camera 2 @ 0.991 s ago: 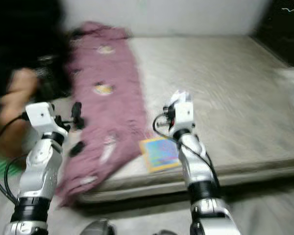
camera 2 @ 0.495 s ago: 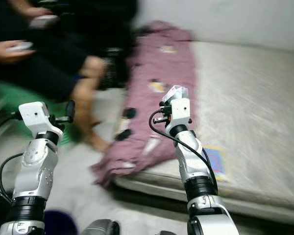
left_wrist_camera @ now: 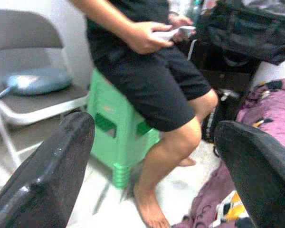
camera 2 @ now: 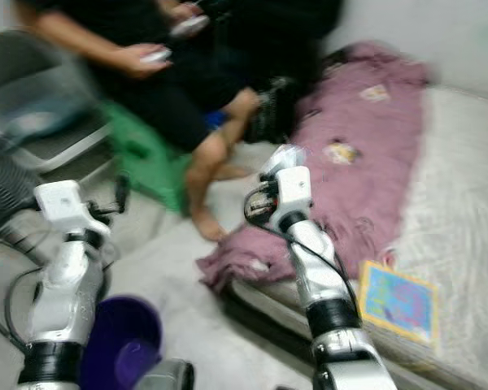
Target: Clean up the room
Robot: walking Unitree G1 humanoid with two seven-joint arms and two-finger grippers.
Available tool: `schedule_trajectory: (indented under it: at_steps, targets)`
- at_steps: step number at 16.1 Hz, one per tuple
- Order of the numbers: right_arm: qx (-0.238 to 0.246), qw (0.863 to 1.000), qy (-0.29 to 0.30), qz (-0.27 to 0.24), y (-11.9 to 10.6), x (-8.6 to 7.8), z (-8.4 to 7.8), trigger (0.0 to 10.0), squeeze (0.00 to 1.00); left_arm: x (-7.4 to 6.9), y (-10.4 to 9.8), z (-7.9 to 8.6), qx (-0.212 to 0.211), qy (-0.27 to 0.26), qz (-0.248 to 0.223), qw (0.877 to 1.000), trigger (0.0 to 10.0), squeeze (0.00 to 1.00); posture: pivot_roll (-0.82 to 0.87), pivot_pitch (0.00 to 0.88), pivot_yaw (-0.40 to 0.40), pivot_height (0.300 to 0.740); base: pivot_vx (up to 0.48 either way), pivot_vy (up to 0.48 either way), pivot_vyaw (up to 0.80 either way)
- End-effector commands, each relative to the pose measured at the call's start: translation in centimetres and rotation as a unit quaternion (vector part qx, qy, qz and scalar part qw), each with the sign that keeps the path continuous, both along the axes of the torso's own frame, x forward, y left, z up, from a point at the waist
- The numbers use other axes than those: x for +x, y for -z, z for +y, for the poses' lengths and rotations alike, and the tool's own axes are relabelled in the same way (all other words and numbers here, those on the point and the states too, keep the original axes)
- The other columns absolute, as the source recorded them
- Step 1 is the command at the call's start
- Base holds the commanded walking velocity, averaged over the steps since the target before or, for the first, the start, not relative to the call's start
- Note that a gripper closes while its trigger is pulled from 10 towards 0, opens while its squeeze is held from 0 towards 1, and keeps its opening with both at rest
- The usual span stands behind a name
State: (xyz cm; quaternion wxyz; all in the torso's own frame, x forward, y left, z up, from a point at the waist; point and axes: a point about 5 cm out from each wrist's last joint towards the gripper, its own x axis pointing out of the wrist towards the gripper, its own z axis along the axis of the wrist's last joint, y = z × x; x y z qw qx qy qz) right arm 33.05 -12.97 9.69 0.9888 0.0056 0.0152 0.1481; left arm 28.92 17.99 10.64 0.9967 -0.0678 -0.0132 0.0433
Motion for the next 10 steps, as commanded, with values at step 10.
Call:
schedule_trajectory:
  at_steps: [10]
  targets:
    - [0.015,0.999,-0.03,-0.02,-1.3,0.2,2.3,10.0,0.0,0.3,-0.7,-0.5,0.036,-0.008,-0.01,0.999,10.0,0.0,0.07,0.0,-0.014,0.74,0.0,0.0,0.8]
